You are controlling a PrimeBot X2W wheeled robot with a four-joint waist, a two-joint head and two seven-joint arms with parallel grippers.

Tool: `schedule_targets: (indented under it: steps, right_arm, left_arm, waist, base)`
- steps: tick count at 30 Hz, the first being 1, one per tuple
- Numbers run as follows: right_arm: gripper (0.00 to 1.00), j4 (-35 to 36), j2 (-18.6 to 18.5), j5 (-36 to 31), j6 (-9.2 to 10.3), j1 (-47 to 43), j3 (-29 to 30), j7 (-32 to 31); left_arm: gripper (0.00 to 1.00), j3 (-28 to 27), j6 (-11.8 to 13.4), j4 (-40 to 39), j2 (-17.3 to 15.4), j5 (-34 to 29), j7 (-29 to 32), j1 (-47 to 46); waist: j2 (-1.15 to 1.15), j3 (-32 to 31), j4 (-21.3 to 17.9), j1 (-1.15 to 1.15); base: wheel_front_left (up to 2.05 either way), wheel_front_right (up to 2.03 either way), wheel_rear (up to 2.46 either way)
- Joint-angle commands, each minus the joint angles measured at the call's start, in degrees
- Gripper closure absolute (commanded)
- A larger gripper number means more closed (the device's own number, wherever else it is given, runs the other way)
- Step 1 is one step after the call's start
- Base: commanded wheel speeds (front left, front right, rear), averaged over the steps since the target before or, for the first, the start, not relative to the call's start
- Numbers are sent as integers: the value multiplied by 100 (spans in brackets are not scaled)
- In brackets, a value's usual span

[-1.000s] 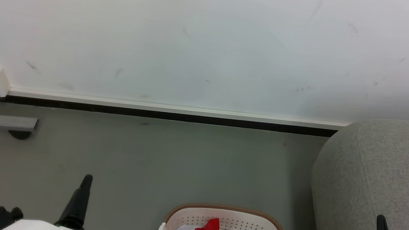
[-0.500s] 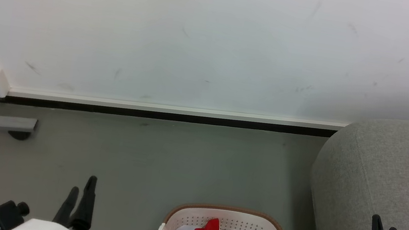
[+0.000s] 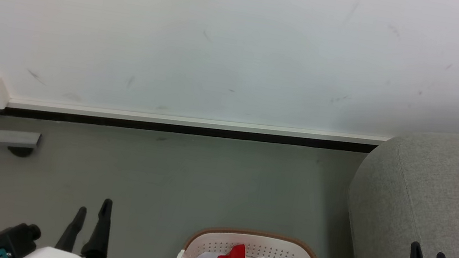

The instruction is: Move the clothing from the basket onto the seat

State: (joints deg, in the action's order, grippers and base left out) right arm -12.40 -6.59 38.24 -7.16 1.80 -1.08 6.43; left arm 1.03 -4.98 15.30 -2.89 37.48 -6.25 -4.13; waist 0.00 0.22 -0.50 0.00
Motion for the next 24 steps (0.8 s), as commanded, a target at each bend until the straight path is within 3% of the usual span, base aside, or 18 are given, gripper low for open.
schedule_targets:
  steps: [1,24]
  right_arm:
    - [0,51,-58,-202,-30,-4,-11,62]
    - [0,2,-134,-1399,-37,-117,-98,402]
  left_arm:
    - [0,16,7,-40,-70,-225,-84,-24]
    - [0,180,79,196,-263,-1692,-429,-14]
  waist:
    - [0,2,-2,0]
    - [0,-25,-48,0]
  base:
    - [0,0,0]
    - [0,0,0]
